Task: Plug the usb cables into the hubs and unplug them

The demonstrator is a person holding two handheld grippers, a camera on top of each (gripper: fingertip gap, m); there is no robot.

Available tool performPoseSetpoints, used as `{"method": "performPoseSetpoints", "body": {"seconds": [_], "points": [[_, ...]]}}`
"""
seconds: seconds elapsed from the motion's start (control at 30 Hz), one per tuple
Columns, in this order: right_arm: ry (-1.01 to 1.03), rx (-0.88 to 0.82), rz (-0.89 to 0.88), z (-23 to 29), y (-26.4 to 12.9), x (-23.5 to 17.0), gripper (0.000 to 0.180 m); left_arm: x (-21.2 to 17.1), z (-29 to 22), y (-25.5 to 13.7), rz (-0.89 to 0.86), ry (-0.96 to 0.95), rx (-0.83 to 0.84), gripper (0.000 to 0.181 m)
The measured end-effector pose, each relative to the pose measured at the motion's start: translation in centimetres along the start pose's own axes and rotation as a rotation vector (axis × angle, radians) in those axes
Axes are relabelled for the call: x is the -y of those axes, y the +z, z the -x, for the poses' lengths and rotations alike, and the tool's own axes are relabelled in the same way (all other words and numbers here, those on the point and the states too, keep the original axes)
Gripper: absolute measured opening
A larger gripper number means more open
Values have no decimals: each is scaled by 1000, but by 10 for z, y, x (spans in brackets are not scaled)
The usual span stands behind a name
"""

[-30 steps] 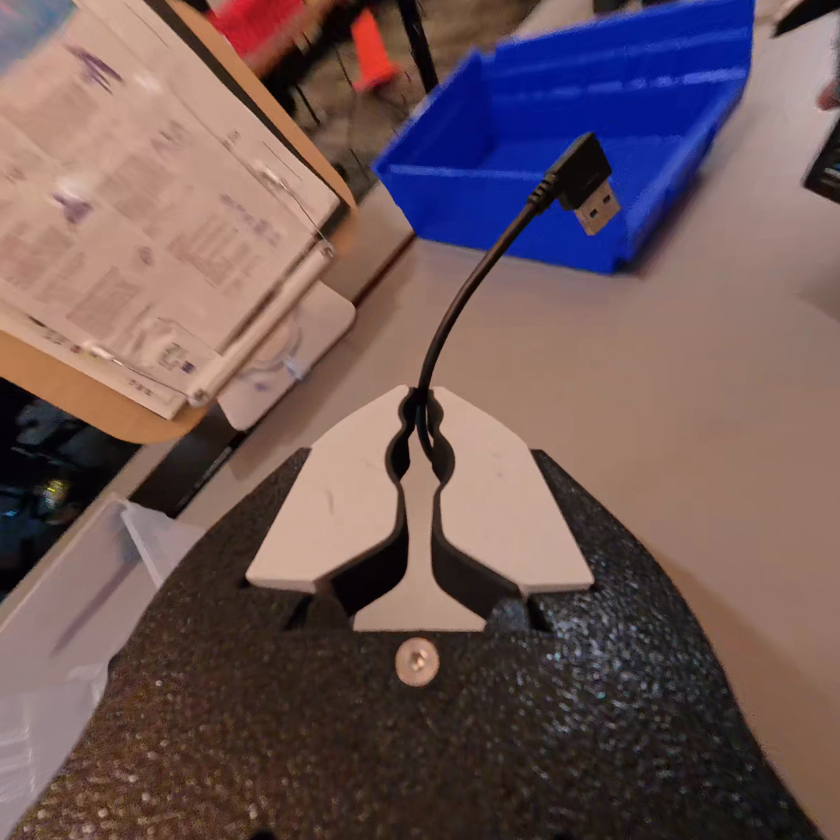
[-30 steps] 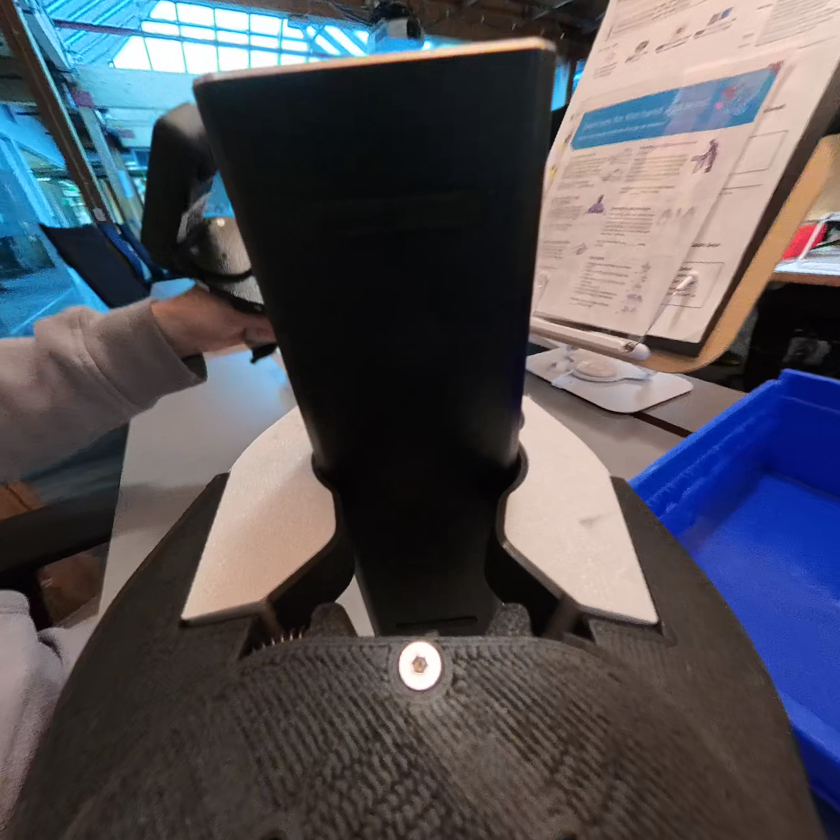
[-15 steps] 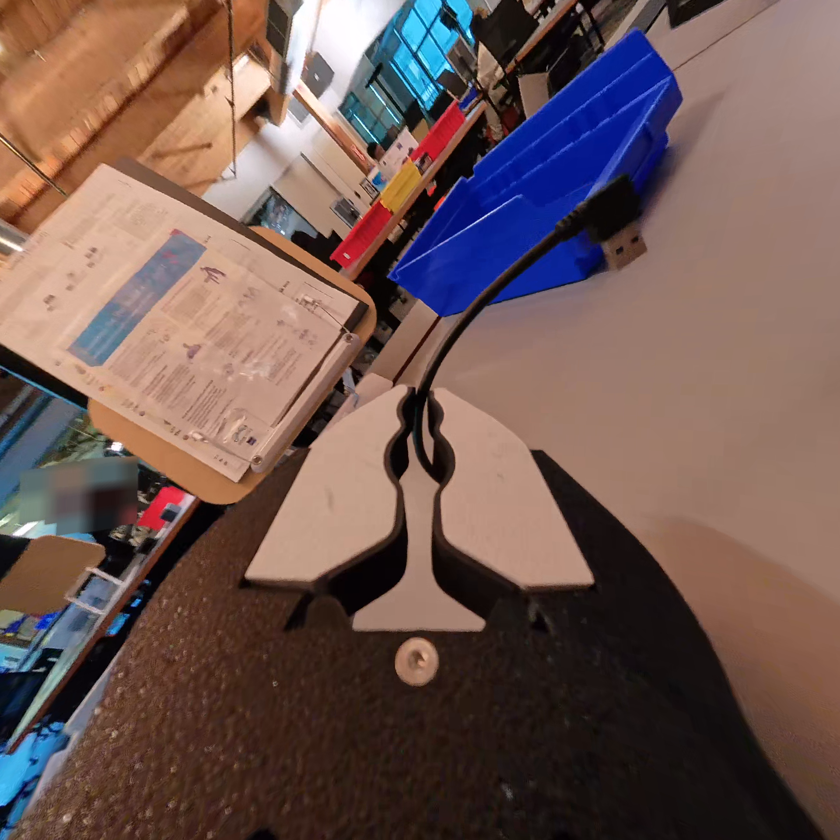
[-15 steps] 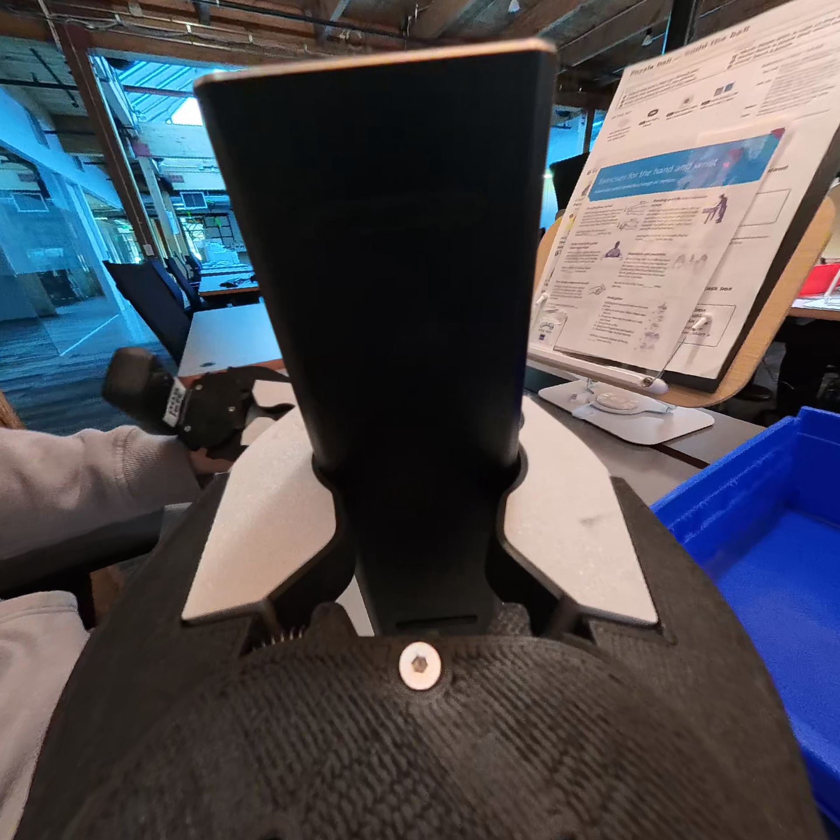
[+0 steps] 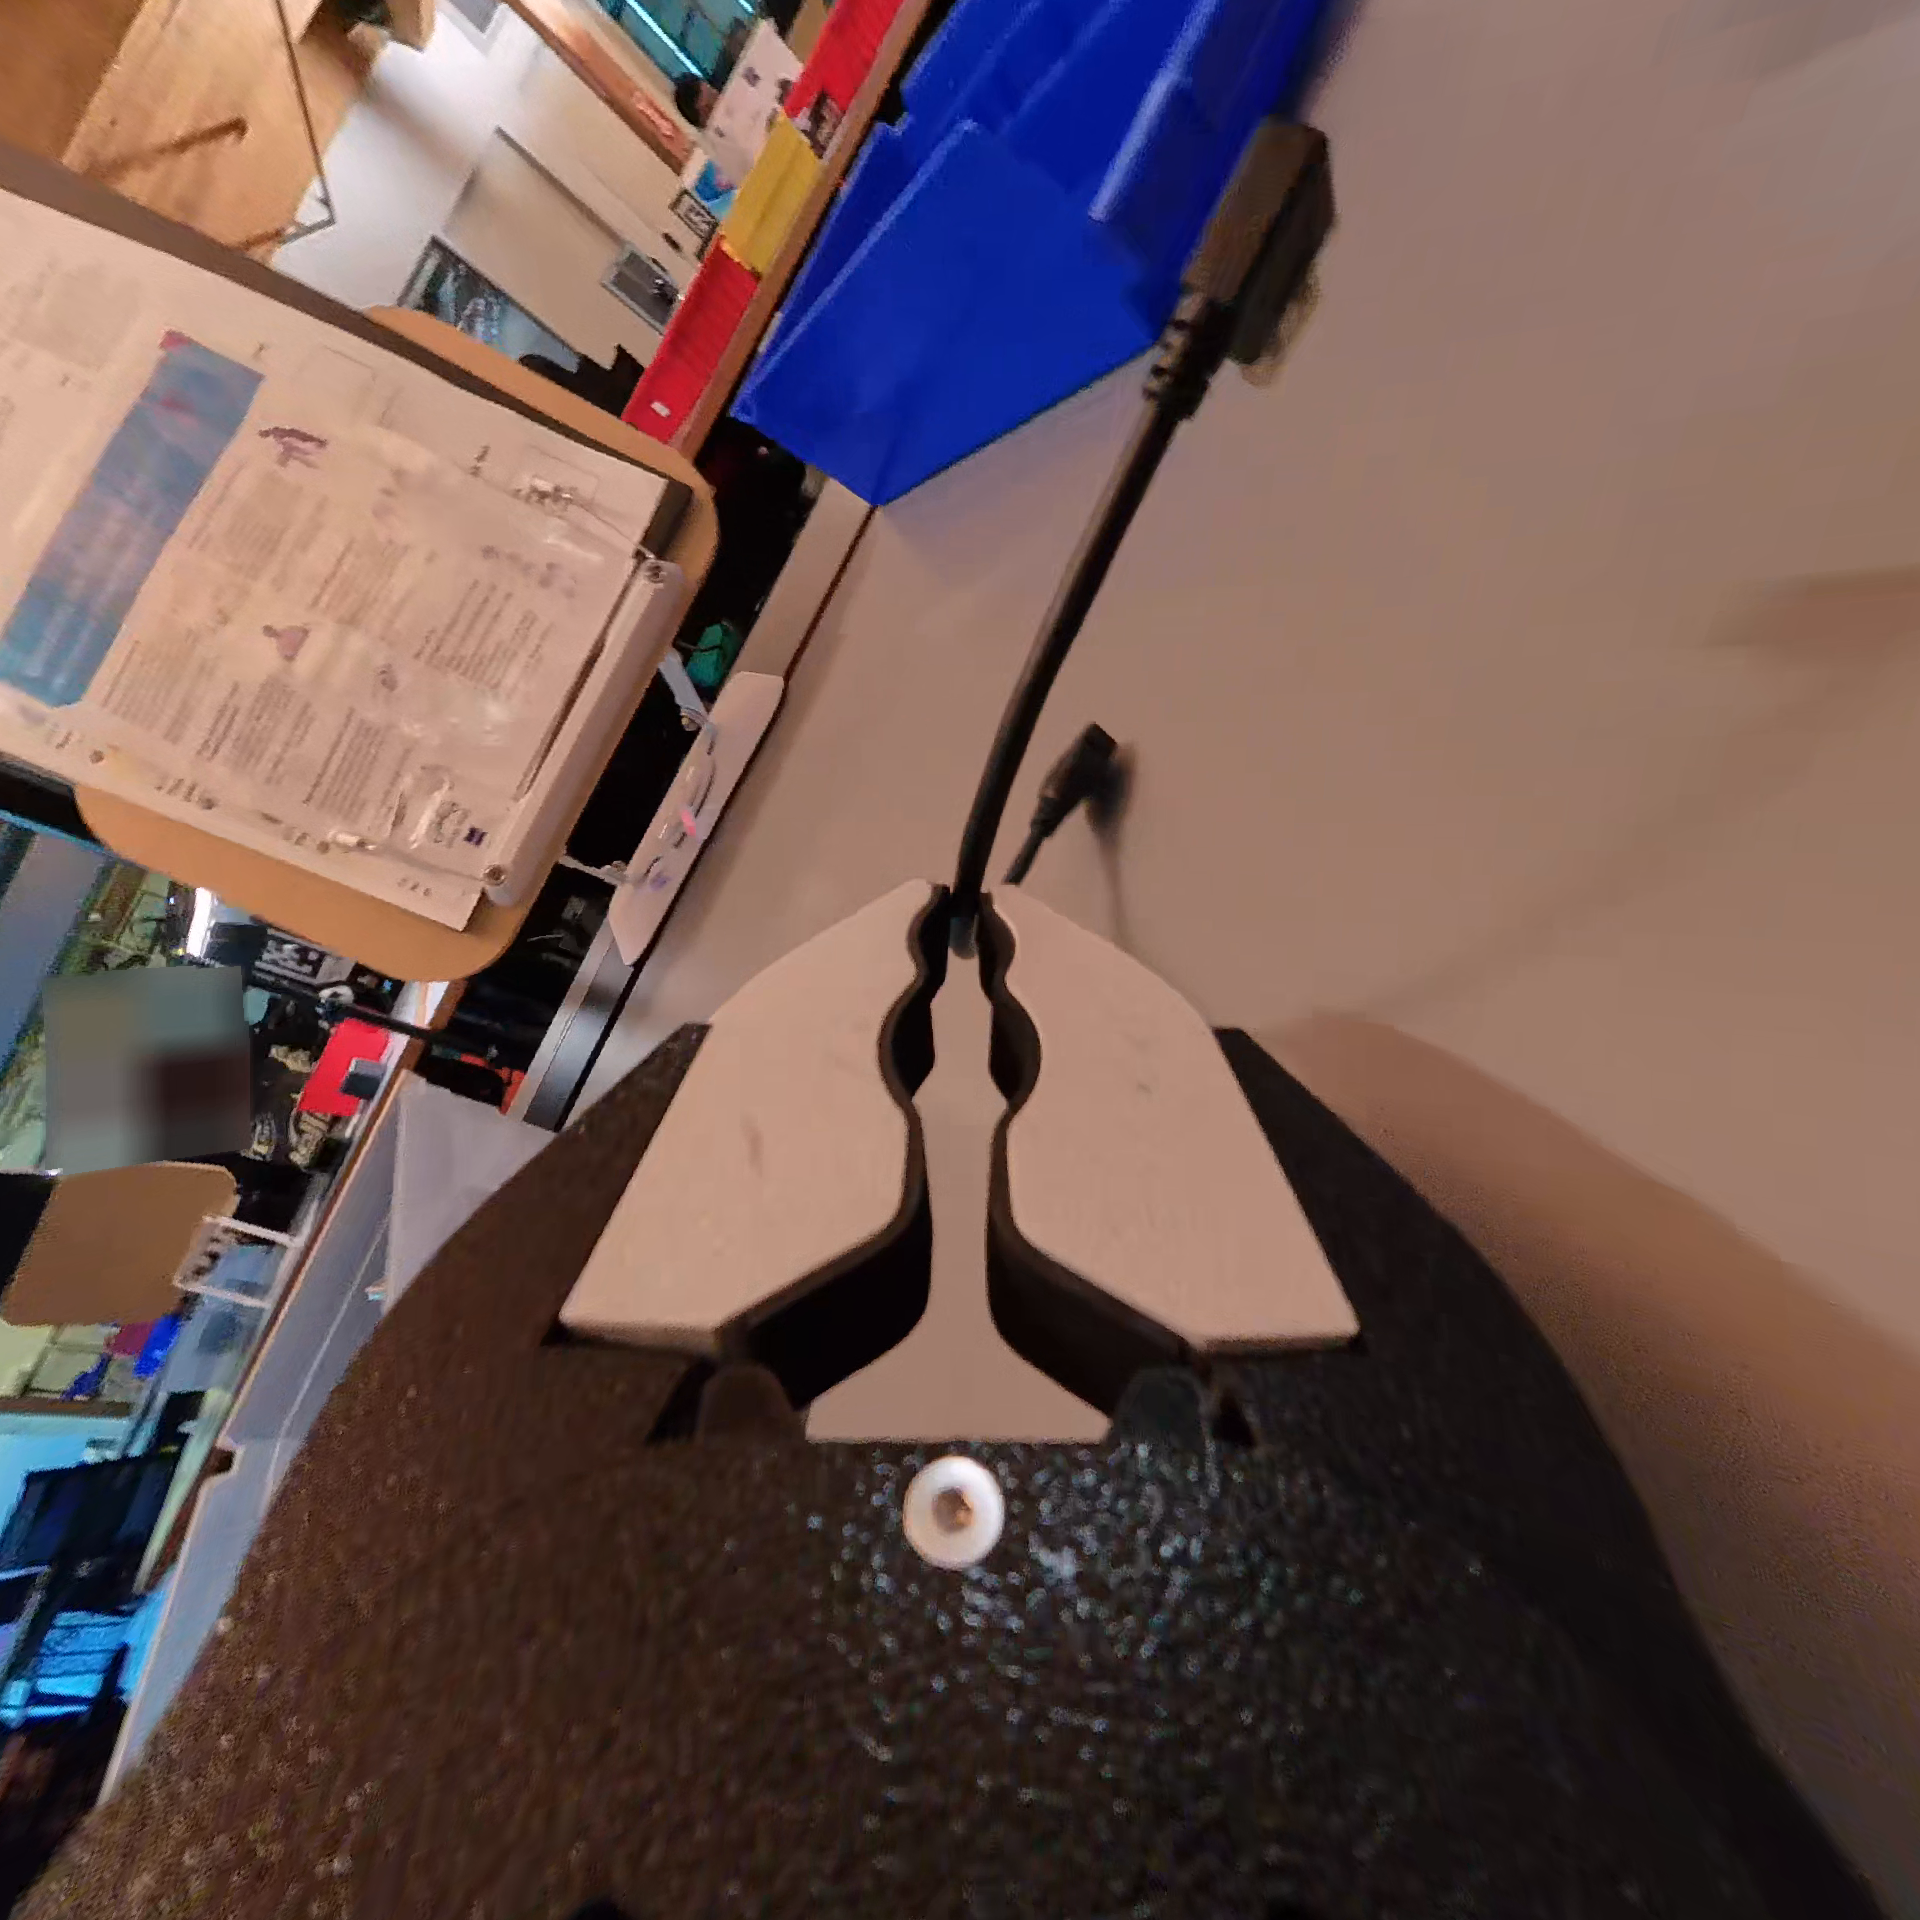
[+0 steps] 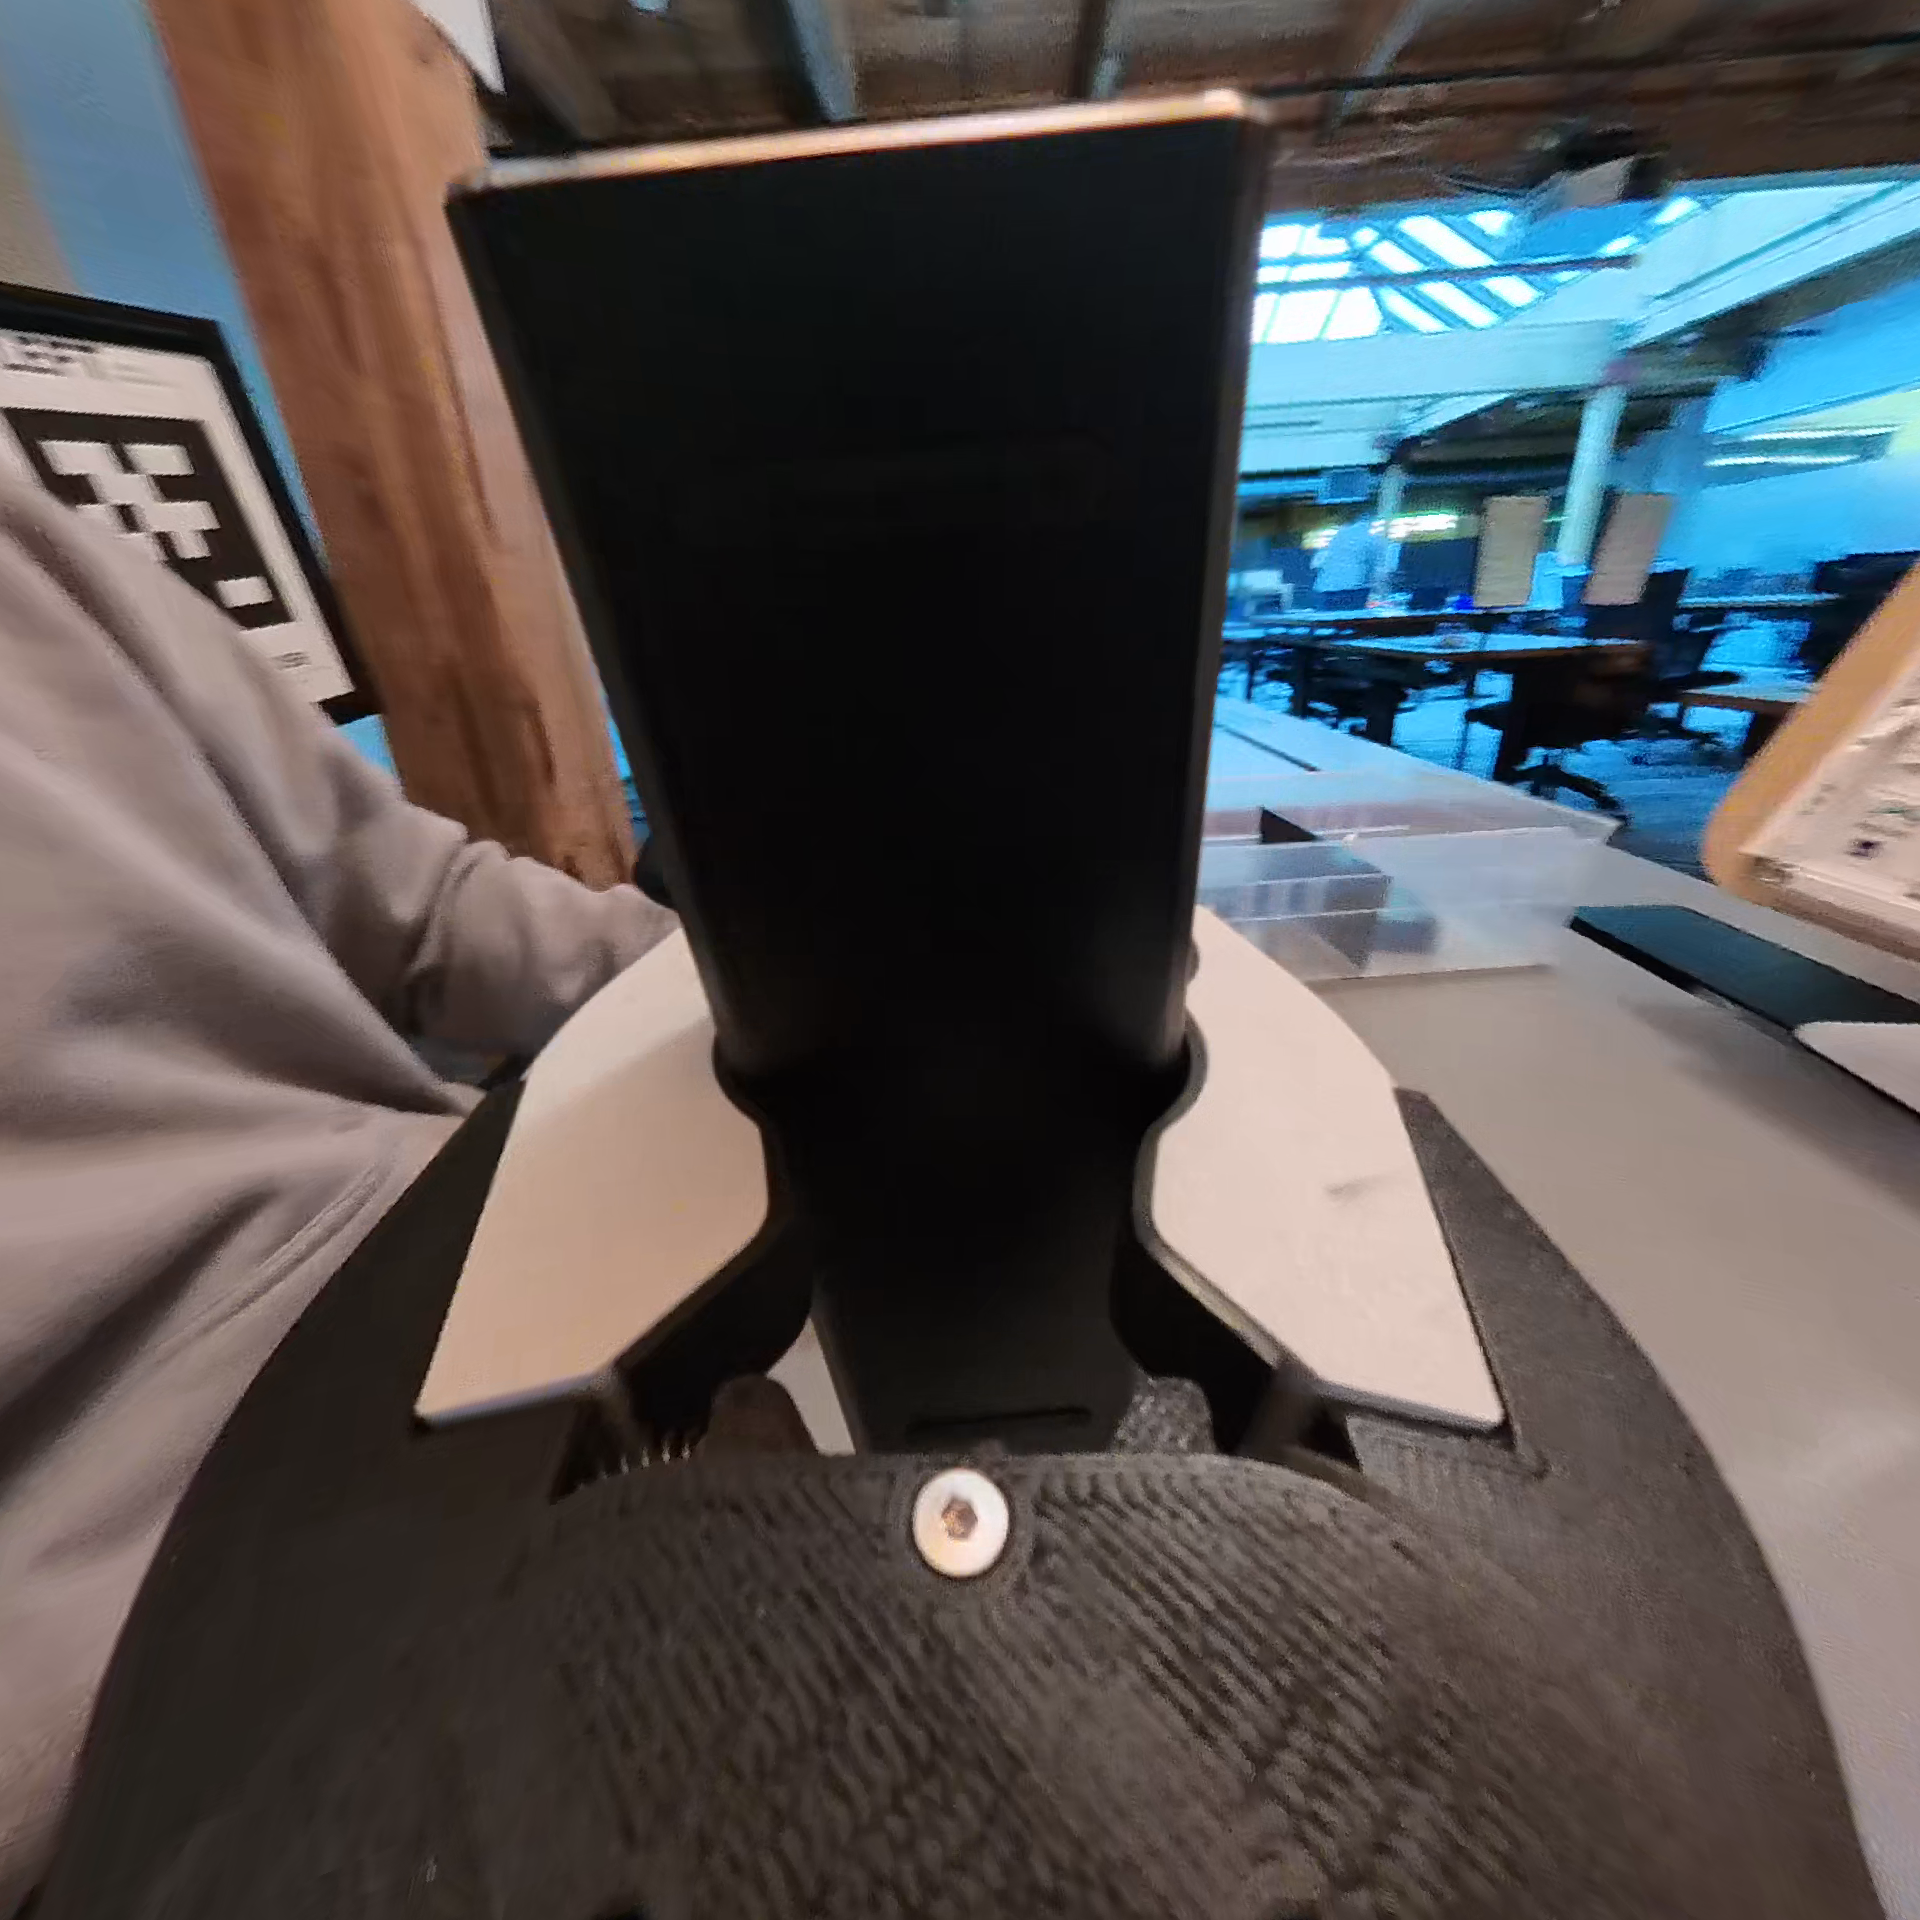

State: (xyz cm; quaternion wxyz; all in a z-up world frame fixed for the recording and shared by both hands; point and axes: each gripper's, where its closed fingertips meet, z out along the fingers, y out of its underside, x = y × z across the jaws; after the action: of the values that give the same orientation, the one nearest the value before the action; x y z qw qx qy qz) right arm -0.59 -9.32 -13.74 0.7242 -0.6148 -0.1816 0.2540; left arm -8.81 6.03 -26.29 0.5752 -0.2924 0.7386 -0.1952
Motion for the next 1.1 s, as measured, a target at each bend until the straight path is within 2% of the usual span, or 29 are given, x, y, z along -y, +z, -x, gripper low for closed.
{"method": "performPoseSetpoints", "body": {"seconds": [0.27, 0.33, 0.5, 0.67, 0.87, 1.0, 1.1], "points": [[77, 203, -28, 24, -10, -8, 74, -9, -45, 24, 65, 172, -234, 5], [100, 232, -42, 26, -11, -8, 74, -12, -51, 26, 75, 175, -319, 6], [122, 250, -56, 25, -15, -9, 74, -17, -53, 31, 70, 189, -411, 12], [93, 124, 36, 8, -13, -24, 74, -12, -55, 29, 29, 43, -457, 19], [39, 65, 89, 3, -7, -28, 74, 29, -76, 13, -80, -193, -565, 24], [31, 39, 124, 0, -9, -35, 74, 30, -76, 14, 68, -221, -528, 33], [33, 24, 124, -4, -11, -37, 74, 60, -90, 12, 150, -474, -596, 36]]}}
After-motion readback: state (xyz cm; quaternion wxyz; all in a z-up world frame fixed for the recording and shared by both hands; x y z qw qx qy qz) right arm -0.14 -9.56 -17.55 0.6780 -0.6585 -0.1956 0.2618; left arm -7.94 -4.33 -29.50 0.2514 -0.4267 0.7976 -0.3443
